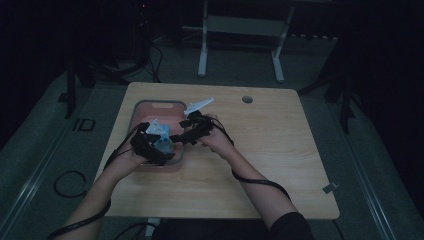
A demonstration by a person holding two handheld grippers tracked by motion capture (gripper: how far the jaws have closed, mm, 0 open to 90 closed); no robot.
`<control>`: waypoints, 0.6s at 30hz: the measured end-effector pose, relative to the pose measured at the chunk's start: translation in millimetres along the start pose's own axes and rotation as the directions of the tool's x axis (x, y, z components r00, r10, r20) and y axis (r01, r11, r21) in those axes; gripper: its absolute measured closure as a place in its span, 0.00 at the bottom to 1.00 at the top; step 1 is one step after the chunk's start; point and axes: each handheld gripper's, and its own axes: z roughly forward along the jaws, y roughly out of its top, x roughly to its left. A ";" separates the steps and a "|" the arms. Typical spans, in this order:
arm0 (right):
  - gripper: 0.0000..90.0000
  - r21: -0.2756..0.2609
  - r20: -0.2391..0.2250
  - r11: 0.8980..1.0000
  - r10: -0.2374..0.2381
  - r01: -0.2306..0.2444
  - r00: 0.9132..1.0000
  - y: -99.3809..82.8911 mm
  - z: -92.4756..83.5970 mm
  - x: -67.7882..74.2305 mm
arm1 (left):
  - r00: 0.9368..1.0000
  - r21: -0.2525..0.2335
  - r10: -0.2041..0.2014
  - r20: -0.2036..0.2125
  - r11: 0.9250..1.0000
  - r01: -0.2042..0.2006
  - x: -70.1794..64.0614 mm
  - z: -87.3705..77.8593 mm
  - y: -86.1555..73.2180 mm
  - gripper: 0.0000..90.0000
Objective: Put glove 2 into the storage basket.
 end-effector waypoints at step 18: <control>0.18 0.018 0.048 1.000 -0.021 0.020 0.999 -23.8 -27.8 -5.3 | 0.996 -0.056 0.067 0.051 0.996 -0.064 -37.9 2.3 17.4 0.02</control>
